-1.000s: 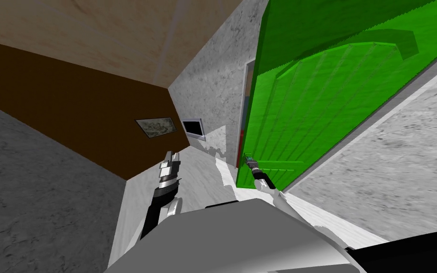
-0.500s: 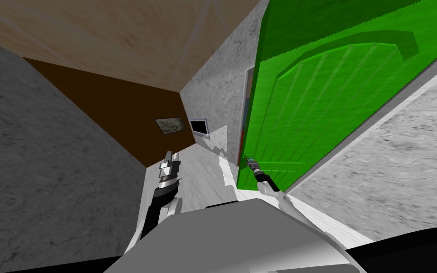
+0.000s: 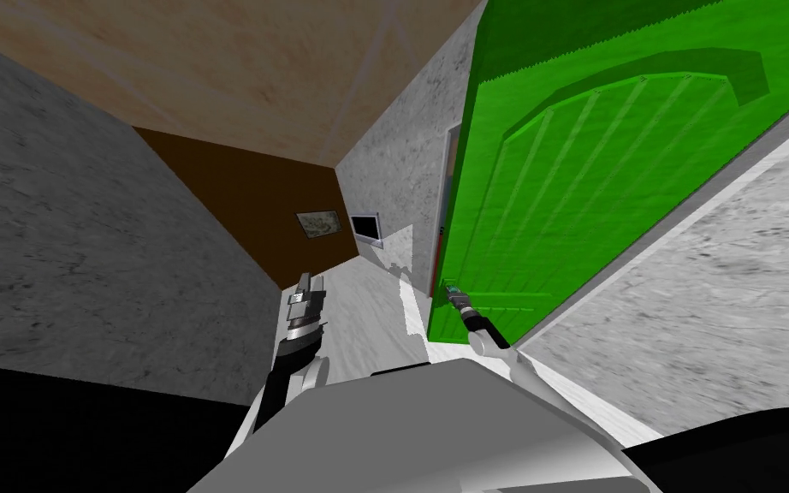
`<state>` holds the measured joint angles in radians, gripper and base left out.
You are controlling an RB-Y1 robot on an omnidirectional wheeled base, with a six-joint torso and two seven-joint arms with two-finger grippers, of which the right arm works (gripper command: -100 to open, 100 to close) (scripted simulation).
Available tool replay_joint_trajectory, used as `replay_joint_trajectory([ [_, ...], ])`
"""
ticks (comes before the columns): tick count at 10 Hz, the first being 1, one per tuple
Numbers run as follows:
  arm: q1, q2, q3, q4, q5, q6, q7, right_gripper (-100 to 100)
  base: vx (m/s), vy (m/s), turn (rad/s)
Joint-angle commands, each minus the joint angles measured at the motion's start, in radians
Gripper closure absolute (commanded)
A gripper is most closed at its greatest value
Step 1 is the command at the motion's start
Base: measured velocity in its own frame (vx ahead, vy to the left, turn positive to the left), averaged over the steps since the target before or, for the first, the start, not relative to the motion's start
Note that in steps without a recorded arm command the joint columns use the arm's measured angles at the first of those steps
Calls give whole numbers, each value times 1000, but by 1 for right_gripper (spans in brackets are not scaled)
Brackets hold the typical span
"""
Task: Pull the door open
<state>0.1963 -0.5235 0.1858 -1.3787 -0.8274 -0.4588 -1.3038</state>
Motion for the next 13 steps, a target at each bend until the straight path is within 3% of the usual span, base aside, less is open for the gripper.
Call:
replay_joint_trajectory([
  [1, 13, -16, 18, -10, 3, -12, -17, 100, -212, -36, 135],
  [6, 46, -76, 66, -36, 9, -50, -69, 100, -223, -77, 124],
  [7, 50, -84, 72, -40, 10, -55, -76, 100, -214, -42, 103],
  [8, 44, -78, 69, -33, 10, -50, -70, 100, -84, -14, 26],
  [13, 72, -134, 126, -60, 28, -91, -118, 100, -187, -66, 120],
])
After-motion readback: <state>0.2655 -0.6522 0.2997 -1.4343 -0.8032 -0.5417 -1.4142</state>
